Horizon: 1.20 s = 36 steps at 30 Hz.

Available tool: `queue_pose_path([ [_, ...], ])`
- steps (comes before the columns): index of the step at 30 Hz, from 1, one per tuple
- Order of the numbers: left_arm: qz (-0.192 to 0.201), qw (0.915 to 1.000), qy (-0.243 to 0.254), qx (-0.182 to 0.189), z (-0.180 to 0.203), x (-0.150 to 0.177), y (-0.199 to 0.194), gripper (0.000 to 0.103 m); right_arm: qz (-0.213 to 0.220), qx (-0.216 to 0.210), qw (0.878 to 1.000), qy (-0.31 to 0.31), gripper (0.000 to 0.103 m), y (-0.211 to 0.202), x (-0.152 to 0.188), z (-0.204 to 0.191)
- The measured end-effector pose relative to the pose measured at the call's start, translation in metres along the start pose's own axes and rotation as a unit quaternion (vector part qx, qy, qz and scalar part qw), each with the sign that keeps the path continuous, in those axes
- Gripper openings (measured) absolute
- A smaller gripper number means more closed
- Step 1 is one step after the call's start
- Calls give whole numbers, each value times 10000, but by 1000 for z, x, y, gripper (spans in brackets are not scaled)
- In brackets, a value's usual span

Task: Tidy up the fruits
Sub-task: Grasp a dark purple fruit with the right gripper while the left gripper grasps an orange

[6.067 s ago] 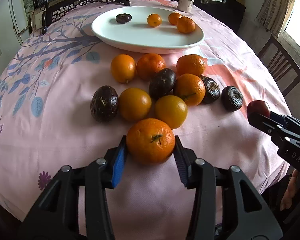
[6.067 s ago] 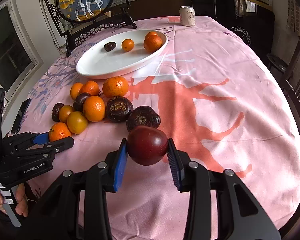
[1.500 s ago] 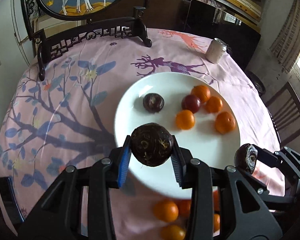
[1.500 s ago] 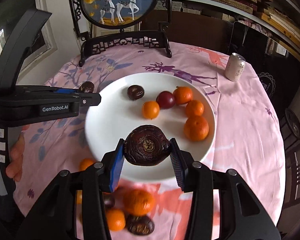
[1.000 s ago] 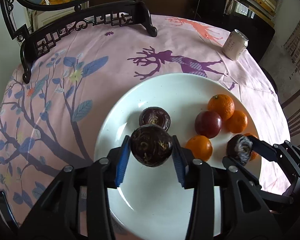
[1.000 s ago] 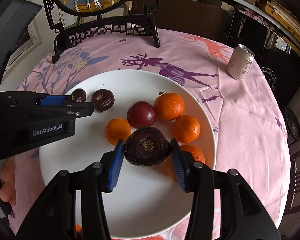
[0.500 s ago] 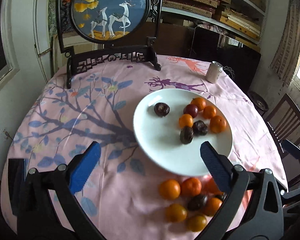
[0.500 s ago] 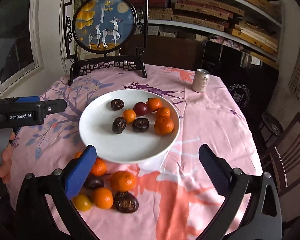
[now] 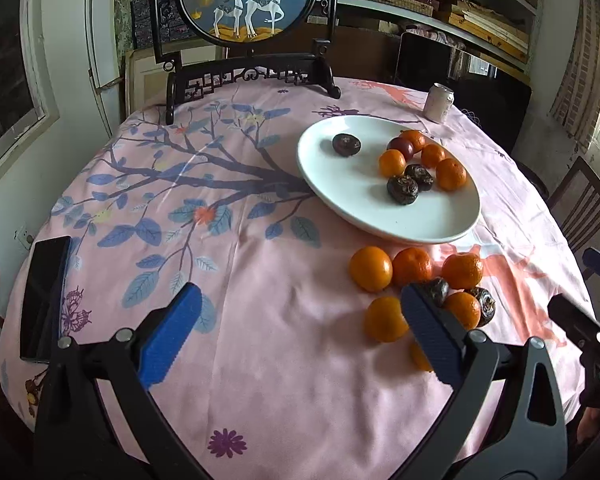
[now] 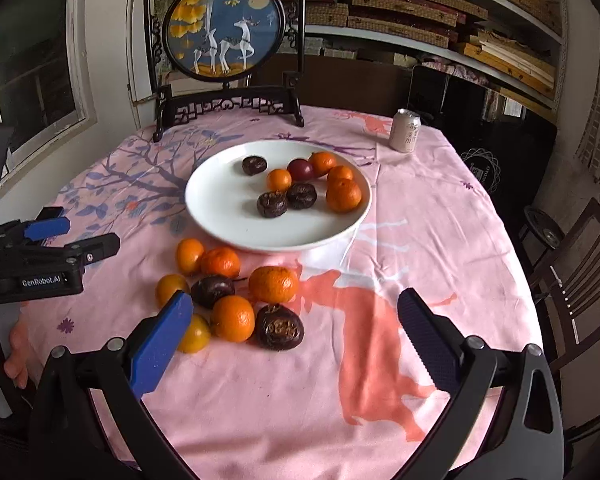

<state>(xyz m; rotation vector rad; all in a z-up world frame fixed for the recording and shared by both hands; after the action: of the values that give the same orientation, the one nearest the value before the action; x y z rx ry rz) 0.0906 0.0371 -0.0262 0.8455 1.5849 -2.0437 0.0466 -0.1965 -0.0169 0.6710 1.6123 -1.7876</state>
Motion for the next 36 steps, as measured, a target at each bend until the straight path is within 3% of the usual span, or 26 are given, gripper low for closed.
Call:
queue_pose_path([
  [3, -79, 9999, 71, 91, 1, 8, 1, 101, -318, -181, 9993, 14, 99, 17, 16, -4],
  [5, -140, 9998, 124, 77, 1, 13, 2, 101, -509, -222, 9984, -45, 78, 28, 23, -5],
  [8, -241, 9996, 140, 90, -1, 19, 5, 101, -791, -290, 9964, -41, 70, 45, 30, -4],
  [14, -472, 9985, 197, 218, 0, 29, 13, 101, -1141, -441, 9923, -199, 68, 78, 35, -11],
  [16, -530, 9981, 256, 153, 3, 31, 18, 101, -1179, -457, 9917, -227, 46, 87, 31, -13],
  [17, -554, 9980, 271, 152, 5, 31, 20, 101, -1164, -406, 9920, -279, 41, 87, 30, -15],
  [20, -624, 9973, 340, 166, 10, 32, 27, 101, -1283, -556, 9902, -73, 40, 83, 28, -9],
  [29, -945, 9931, 679, 112, 35, 36, 62, 98, -1160, -438, 9916, 355, 41, 53, 42, 25],
  [30, -981, 9926, 704, 154, 39, 36, 67, 90, -1148, -447, 9916, 385, 40, 52, 42, 27],
  [31, -1077, 9916, 672, 264, 41, 36, 73, 75, -1141, -446, 9916, 416, 40, 52, 43, 28],
  [36, -1107, 9911, 464, 573, 43, 27, 80, 36, -1161, -509, 9904, 547, 40, 54, 45, 30],
])
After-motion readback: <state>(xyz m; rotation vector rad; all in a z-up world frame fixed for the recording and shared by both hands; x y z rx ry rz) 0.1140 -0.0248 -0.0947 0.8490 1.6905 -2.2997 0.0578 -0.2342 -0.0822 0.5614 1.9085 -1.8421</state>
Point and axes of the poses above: each gripper's, at about its wrist camera, not at the fingertips, and y roughly the way its jaws point, z to its right, x to its underside, the point moved 2 cm from there along y, roughly the way its jaws point, and after that the axes turned 9 degrees about x, right-handed, at the moved point
